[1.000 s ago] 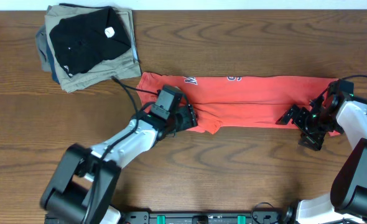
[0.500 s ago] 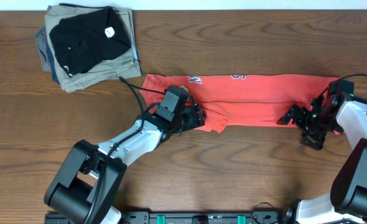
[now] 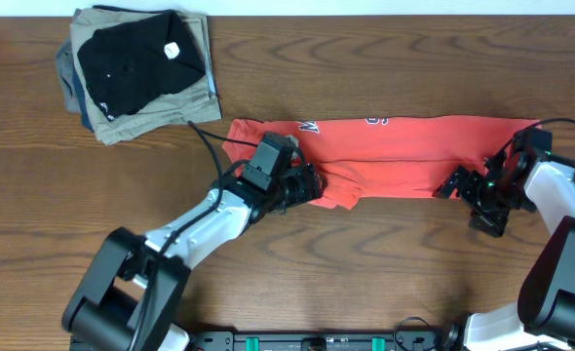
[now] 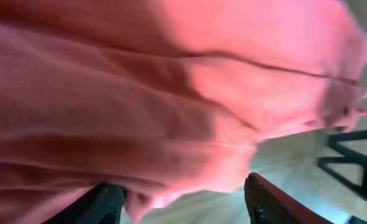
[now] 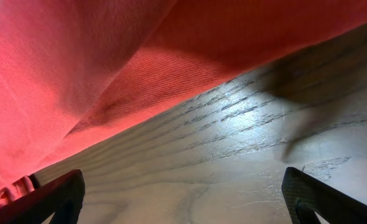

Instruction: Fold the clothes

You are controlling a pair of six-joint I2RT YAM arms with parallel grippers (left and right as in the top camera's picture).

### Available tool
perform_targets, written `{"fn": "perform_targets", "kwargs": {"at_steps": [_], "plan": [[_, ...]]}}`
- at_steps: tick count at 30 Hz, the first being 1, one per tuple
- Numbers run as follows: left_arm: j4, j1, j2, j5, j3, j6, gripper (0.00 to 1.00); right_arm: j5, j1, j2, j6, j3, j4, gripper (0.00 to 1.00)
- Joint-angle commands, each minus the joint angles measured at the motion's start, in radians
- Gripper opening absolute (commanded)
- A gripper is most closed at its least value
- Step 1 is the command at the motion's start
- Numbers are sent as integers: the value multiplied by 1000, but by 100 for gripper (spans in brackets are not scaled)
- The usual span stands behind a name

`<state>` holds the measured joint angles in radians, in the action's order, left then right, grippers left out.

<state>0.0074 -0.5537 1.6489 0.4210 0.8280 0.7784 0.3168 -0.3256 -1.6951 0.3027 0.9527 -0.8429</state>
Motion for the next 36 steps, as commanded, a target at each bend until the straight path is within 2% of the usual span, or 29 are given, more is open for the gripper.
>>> {"fn": "perform_targets", "kwargs": {"at_steps": [1, 10, 18, 31, 36], "plan": [[1, -3, -53, 15, 39, 9, 63, -7, 6, 0, -13, -11, 6, 99], [-39, -3, -45, -15, 38, 9, 63, -7, 6, 0, -13, -11, 6, 99], [-159, -7, 0, -29, 38, 9, 63, -6, 6, 0, -13, -12, 5, 99], [-158, -43, 13, -74, 38, 9, 63, -6, 6, 0, -13, -13, 4, 99], [-156, -43, 14, -75, 38, 9, 52, -6, 6, 0, -13, -13, 4, 99]]}}
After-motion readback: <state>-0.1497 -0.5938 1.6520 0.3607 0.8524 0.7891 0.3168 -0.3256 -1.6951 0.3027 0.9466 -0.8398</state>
